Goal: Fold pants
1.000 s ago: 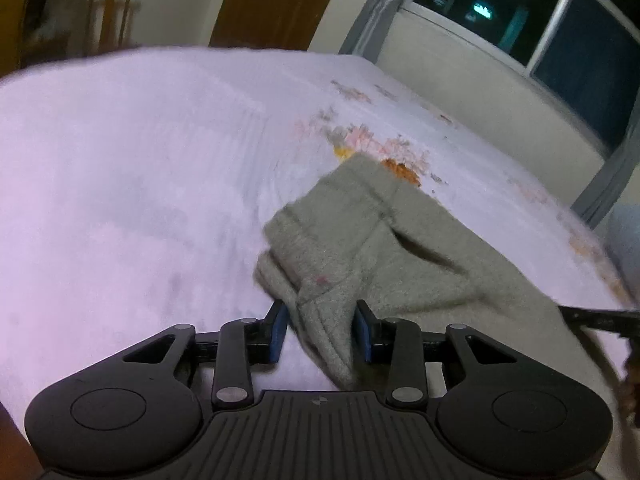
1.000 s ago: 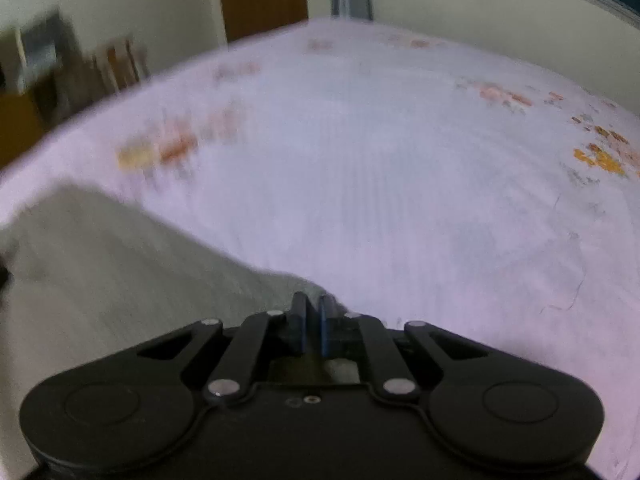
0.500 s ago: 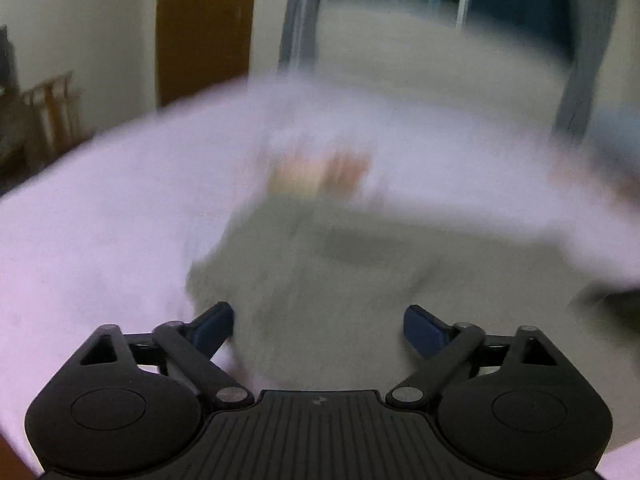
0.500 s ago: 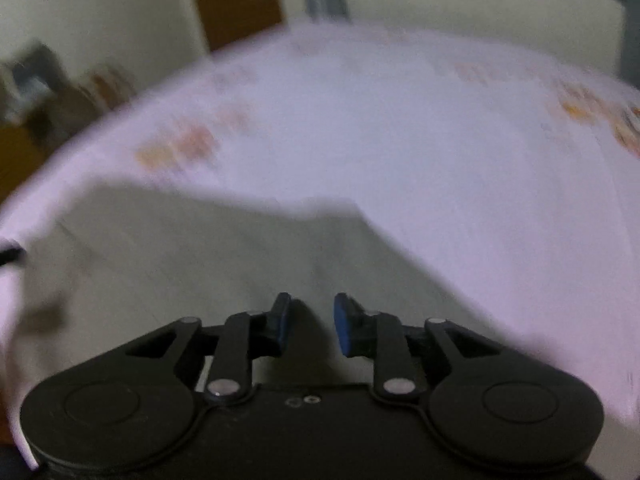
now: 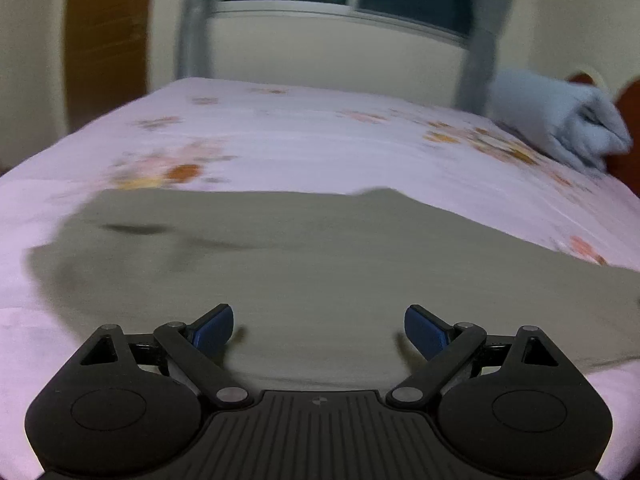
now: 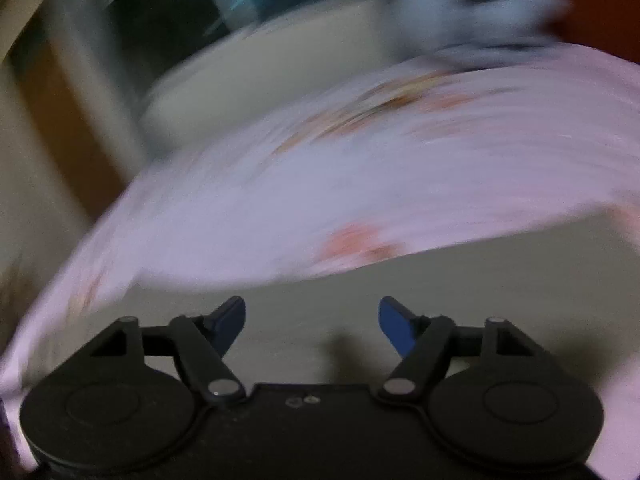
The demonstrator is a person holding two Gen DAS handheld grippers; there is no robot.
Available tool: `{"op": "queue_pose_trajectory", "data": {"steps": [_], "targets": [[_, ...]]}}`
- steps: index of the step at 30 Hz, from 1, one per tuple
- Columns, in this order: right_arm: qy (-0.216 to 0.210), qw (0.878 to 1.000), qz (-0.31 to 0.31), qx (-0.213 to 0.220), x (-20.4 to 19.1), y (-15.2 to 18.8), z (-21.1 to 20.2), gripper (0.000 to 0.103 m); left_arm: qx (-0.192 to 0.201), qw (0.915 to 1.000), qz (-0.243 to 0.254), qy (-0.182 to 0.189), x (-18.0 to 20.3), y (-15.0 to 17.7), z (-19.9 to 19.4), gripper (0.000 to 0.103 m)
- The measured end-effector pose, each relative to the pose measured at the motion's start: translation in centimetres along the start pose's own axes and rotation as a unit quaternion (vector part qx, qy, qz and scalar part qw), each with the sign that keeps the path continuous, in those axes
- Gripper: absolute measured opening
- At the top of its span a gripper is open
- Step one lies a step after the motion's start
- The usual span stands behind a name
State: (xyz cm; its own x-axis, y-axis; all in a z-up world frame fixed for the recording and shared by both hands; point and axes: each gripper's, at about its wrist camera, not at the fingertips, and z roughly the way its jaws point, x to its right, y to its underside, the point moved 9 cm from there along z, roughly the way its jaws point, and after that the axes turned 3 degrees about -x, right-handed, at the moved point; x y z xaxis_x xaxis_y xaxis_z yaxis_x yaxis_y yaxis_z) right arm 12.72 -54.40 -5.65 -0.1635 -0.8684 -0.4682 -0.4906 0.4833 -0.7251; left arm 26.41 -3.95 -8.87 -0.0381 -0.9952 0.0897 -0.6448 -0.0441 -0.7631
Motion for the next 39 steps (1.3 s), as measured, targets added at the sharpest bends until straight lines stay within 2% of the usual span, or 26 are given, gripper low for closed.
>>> {"op": "queue_pose_trajectory", "data": {"steps": [2,4,7,9,12,14,17,18,20,25,29,31,36,39], "targets": [[0.013,0.996,0.083,0.039,5.4,-0.6,-2.8,0.071,-0.001,0.9995,0.015,0.027,3.9,0.2,0.5,0.092],[0.026,0.985,0.159,0.065,10.0,-0.3,-4.7,0.055,-0.005,0.9986,0.021,0.049,7.9,0.6,1.1,0.092],[0.031,0.963,0.259,0.072,15.1,1.4,-5.5,0.045,-0.012,0.9964,0.021,0.081,13.8,1.8,0.8,0.092],[0.021,0.95,0.304,0.071,16.9,2.3,-5.1,0.045,-0.015,0.9953,0.022,0.093,17.5,2.7,0.4,0.092],[0.011,0.939,0.335,0.074,17.8,2.9,-4.3,0.045,-0.007,0.9946,0.025,0.101,22.7,3.7,-0.2,0.092],[0.006,0.937,0.341,0.074,18.3,3.0,-4.0,0.045,-0.003,0.9929,0.028,0.116,25.6,4.3,-0.6,0.092],[0.0,0.936,0.345,0.068,18.3,2.9,-3.5,0.045,-0.007,0.9935,0.045,0.104,28.7,5.1,-0.3,0.092],[-0.003,0.936,0.346,0.068,18.3,3.0,-3.4,0.045,-0.015,0.9942,0.059,0.089,29.4,5.5,0.3,0.093],[-0.01,0.931,0.357,0.071,18.7,3.1,-3.8,0.043,-0.036,0.9932,0.092,0.063,30.5,6.6,1.7,0.102],[-0.036,0.913,0.398,0.086,19.4,4.5,-5.3,0.043,-0.039,0.9928,0.098,0.057,30.7,6.6,1.2,0.103],[-0.036,0.916,0.391,0.08,19.2,4.4,-4.6,0.04,-0.039,0.9927,0.098,0.059,30.6,6.5,1.5,0.103],[-0.044,0.919,0.384,0.074,18.8,4.2,-4.1,0.031,-0.037,0.9928,0.097,0.06,30.7,6.3,1.3,0.103],[-0.06,0.921,0.382,0.057,17.6,4.5,-3.3,0.031,-0.052,0.9921,0.095,0.064,30.6,6.2,2.2,0.103],[-0.059,0.927,0.368,0.048,17.1,4.0,-2.7,0.028,-0.056,0.9916,0.092,0.071,30.6,6.1,2.4,0.103]]}}
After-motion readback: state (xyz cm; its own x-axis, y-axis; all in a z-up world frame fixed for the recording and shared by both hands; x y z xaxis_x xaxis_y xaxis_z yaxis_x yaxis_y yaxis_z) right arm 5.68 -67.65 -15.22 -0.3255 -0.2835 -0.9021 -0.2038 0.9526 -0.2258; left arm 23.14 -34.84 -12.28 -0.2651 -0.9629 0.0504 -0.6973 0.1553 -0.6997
